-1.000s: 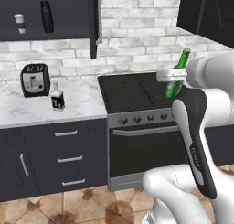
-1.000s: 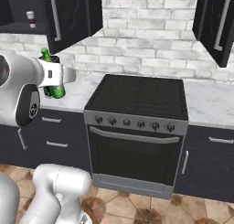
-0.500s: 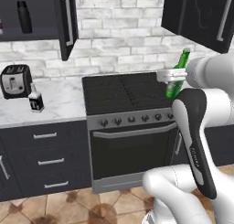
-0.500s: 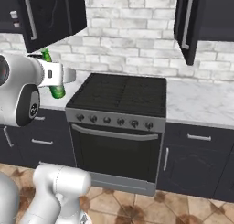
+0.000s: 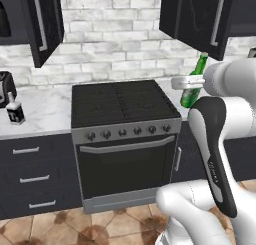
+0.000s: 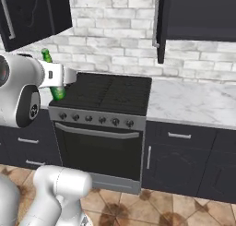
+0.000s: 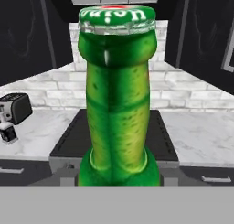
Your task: Sort all alcoholic drinks to one cabinet, and non-alcoholic drinks to the other.
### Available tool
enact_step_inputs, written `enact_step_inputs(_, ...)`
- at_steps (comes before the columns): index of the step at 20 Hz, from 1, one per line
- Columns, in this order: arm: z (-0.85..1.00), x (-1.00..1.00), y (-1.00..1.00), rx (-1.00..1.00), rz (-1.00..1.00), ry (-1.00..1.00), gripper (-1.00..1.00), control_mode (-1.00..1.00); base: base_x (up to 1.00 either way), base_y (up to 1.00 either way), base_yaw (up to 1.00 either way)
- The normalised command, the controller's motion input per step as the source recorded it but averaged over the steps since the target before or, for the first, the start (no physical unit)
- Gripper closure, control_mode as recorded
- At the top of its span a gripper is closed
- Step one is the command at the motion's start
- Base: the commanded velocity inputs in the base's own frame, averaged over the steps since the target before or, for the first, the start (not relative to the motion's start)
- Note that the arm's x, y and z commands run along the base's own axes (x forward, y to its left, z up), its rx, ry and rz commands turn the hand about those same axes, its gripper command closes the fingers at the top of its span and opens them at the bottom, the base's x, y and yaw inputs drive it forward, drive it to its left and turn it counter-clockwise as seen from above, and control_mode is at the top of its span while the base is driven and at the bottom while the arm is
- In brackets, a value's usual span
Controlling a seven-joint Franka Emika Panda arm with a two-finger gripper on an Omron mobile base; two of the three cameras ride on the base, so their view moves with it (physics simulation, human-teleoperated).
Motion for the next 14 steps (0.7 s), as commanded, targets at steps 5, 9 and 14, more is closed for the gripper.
enact_step_inputs(5,0.00,0.00,0.00,0.00,0.00,0.00,1.00,1.00,-0.29,-0.55,0.00)
enact_step_inputs(9,0.00,0.00,0.00,0.00,0.00,0.00,1.00,1.00,-0.27,-0.54,0.00)
enact_step_inputs(14,0.00,0.00,0.00,0.00,0.00,0.00,1.00,1.00,-0.25,-0.54,0.00)
